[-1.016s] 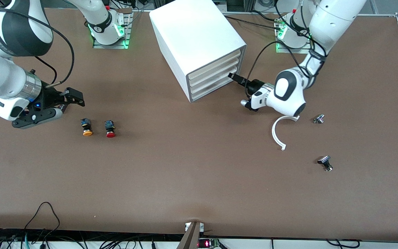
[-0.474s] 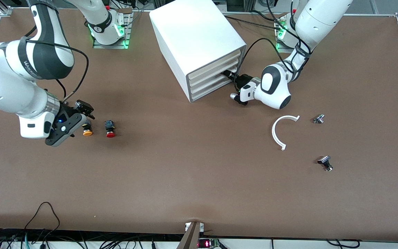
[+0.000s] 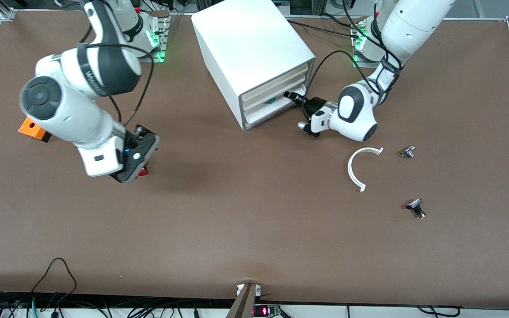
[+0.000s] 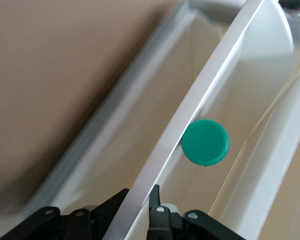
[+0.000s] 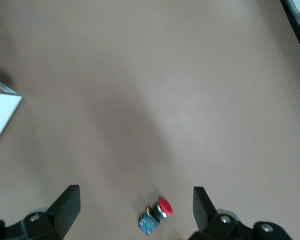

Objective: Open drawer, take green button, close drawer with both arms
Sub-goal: 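Pull the drawer open with the left gripper while the right gripper moves over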

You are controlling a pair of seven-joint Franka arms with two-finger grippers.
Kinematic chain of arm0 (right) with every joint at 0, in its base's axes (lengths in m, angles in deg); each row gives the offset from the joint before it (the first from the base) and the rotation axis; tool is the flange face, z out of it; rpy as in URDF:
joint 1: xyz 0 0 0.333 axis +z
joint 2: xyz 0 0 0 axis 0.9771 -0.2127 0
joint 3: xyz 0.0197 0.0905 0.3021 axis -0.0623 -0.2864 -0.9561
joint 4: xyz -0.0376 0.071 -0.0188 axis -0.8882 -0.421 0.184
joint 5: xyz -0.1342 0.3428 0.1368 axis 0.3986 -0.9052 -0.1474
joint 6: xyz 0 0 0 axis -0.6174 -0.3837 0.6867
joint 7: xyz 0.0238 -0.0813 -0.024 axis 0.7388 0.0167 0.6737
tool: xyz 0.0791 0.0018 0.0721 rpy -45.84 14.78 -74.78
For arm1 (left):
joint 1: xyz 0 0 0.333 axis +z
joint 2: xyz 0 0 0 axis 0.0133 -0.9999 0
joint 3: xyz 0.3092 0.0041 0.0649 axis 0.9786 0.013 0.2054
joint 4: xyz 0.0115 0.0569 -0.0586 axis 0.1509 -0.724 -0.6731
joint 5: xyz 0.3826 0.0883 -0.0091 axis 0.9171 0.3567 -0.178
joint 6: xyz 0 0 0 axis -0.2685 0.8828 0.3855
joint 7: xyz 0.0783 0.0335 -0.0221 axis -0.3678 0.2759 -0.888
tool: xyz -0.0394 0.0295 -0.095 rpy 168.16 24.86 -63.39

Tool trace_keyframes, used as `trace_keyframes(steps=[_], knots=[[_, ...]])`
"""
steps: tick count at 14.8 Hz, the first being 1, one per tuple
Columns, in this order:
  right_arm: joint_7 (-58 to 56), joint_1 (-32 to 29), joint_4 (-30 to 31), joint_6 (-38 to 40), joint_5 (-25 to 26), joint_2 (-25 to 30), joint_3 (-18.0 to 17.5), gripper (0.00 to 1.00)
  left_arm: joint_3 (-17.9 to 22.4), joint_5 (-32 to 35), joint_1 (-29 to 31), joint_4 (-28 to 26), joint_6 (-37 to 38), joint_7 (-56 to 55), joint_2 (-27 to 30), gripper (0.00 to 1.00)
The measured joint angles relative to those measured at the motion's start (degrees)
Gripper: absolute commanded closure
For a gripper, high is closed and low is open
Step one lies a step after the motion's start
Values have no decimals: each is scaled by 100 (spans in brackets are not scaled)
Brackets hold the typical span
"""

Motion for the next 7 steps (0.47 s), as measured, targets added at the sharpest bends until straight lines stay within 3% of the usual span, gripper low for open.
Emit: trace_keyframes(steps=[3,6,7], knots=[[0,403,-250,-2,0,-210,-8,0,787,6,141,378,74,253,61,100],[-12,629,-618,-3,0,-488,-19,0,1036,22,272,591,-71,290,61,100],[-30,681,-740,-4,0,-577,-57,0,1052,24,287,625,-110,290,61,74]])
